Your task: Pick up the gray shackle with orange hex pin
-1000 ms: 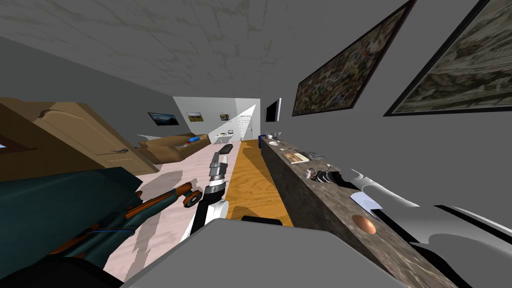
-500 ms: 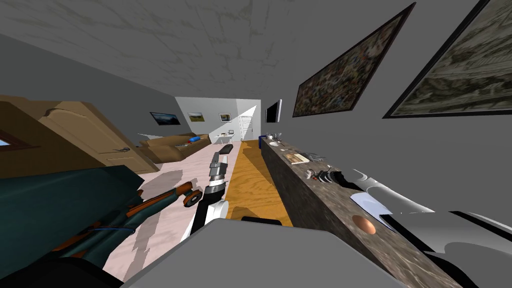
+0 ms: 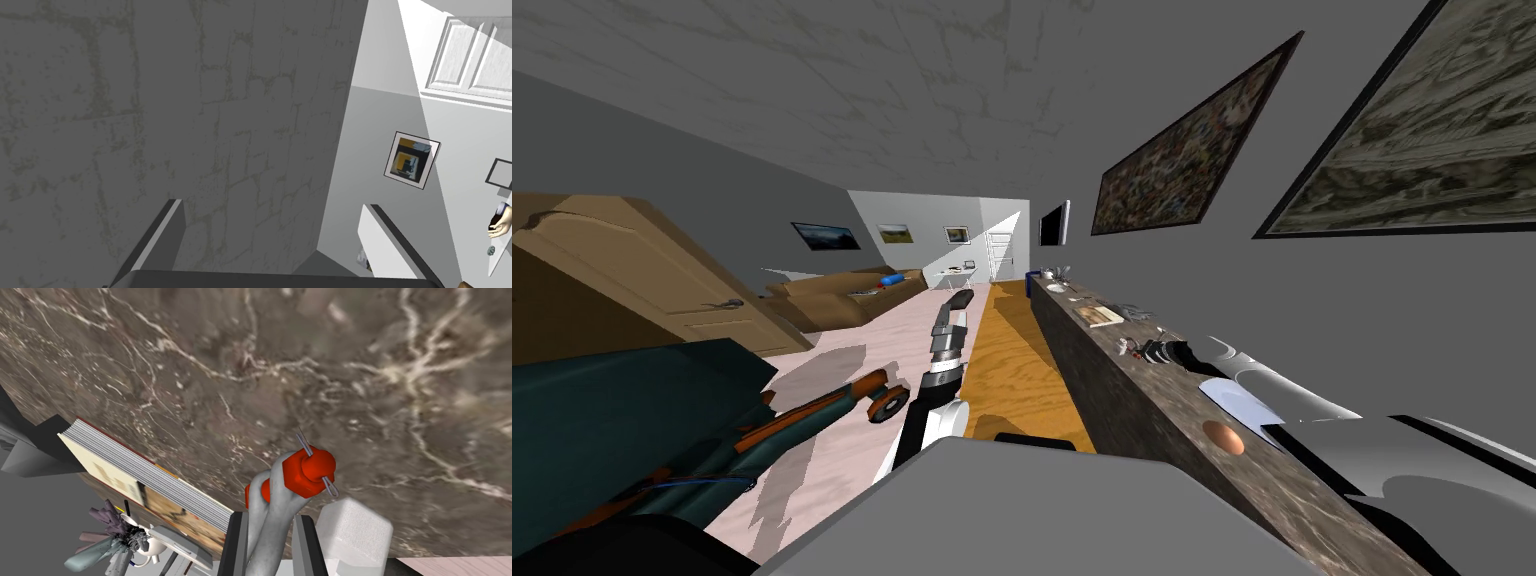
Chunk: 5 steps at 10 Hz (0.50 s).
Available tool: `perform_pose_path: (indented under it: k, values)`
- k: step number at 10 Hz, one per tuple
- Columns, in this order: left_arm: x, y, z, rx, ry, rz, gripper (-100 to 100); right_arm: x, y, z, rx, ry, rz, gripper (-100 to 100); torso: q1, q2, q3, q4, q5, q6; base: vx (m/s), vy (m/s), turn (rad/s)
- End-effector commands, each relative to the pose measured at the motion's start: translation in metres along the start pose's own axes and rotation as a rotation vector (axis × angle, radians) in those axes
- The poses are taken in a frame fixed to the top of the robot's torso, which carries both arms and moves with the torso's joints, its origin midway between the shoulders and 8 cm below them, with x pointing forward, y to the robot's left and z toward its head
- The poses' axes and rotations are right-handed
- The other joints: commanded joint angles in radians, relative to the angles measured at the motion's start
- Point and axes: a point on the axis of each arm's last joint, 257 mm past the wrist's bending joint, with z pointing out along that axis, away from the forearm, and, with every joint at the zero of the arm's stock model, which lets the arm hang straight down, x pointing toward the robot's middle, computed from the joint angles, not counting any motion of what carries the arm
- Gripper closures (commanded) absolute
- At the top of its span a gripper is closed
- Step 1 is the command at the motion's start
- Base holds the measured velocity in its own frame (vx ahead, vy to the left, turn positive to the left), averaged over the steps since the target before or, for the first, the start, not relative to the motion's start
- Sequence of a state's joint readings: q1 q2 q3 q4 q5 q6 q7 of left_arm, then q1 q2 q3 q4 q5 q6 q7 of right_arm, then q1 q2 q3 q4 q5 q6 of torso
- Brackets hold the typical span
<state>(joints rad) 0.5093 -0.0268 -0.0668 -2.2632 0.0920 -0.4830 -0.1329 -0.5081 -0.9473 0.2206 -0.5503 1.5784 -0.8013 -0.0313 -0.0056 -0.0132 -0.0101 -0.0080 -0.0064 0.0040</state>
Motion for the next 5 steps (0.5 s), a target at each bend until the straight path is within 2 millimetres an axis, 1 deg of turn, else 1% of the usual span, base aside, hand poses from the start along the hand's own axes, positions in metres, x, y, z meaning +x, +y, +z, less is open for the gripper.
perform_pose_path:
  k: [1,2,3,4,5]
  values:
    - [0.000,0.000,0.000,0.000,0.000,0.000,0,-0.011,0.012,0.012,-0.022,-0.007,-0.007,100,0.000,0.000,0.000,0.000,0.000,0.000,0.030,-0.041,-0.281]
    - [0.000,0.000,0.000,0.000,0.000,0.000,0,-0.041,0.028,0.026,-0.052,-0.023,-0.041,100,-0.001,-0.001,-0.001,-0.001,-0.001,0.000,0.032,-0.056,-0.406]
    - [0.000,0.000,0.000,0.000,0.000,0.000,0,-0.044,0.034,0.030,-0.062,-0.029,-0.039,100,-0.003,-0.002,-0.001,-0.001,-0.001,0.001,0.032,-0.044,-0.182]
    - [0.000,0.000,0.000,0.000,0.000,0.000,0,-0.073,0.046,0.040,-0.084,-0.041,-0.077,100,-0.003,-0.001,-0.002,-0.003,-0.003,-0.001,0.037,-0.058,-0.324]
    - [0.000,0.000,0.000,0.000,0.000,0.000,0,-0.078,0.057,0.046,-0.101,-0.051,-0.075,100,-0.003,-0.003,-0.003,-0.003,-0.003,-0.001,0.029,-0.044,-0.224]
